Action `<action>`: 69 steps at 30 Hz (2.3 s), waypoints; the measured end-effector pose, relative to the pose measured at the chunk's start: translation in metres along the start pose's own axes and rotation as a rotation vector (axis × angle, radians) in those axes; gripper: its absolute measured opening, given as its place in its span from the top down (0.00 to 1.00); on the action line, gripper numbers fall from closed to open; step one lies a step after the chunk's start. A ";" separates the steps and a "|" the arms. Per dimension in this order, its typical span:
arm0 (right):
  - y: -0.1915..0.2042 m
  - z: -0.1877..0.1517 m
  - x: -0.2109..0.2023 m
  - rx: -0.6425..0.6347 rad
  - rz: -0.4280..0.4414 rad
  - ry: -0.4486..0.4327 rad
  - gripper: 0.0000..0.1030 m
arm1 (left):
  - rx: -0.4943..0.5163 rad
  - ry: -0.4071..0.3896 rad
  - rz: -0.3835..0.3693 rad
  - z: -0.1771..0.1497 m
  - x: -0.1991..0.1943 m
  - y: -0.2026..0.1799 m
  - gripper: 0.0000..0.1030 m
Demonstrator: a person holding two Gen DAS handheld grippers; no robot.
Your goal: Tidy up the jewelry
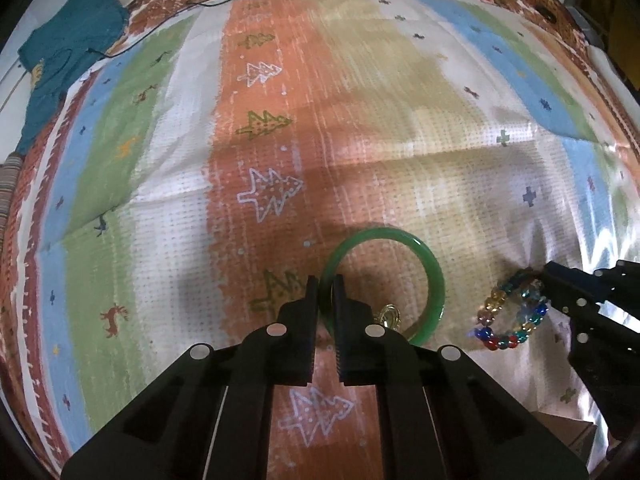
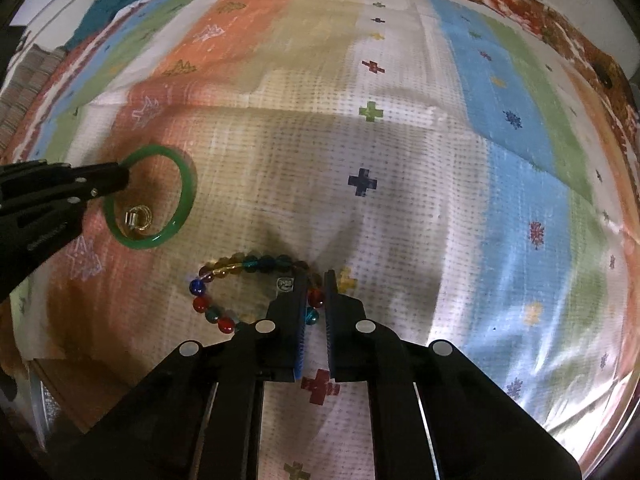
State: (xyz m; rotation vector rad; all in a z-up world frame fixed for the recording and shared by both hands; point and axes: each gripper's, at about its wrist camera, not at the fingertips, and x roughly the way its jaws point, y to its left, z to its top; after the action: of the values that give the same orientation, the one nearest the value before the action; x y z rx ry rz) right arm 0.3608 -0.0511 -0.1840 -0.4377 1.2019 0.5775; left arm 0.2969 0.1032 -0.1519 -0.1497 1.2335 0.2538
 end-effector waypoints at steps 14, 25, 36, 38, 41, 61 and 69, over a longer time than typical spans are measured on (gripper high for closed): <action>-0.001 0.002 -0.012 -0.001 0.016 -0.031 0.99 | -0.014 -0.017 -0.019 -0.002 -0.012 0.000 0.93; 0.001 0.002 -0.019 0.021 -0.015 -0.009 0.99 | -0.027 -0.041 -0.031 -0.006 -0.031 -0.001 0.92; -0.007 0.002 -0.011 0.058 -0.033 0.035 0.99 | -0.033 -0.042 -0.031 -0.006 -0.030 0.000 0.92; -0.009 0.003 -0.012 0.067 -0.027 0.036 0.99 | -0.033 -0.038 -0.028 -0.006 -0.029 0.000 0.92; -0.011 0.005 -0.012 0.075 -0.023 0.039 0.99 | -0.036 -0.034 -0.024 -0.007 -0.026 0.002 0.92; -0.012 0.001 -0.018 0.088 -0.013 0.029 0.50 | -0.030 -0.038 -0.014 -0.006 -0.025 0.001 0.92; -0.012 0.003 -0.015 0.088 -0.025 0.035 0.50 | -0.029 -0.038 -0.015 -0.007 -0.024 0.000 0.92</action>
State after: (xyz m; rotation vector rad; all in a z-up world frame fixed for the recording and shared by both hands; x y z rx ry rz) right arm 0.3669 -0.0618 -0.1685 -0.3888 1.2490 0.4947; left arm 0.2834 0.0988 -0.1311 -0.1781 1.1907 0.2608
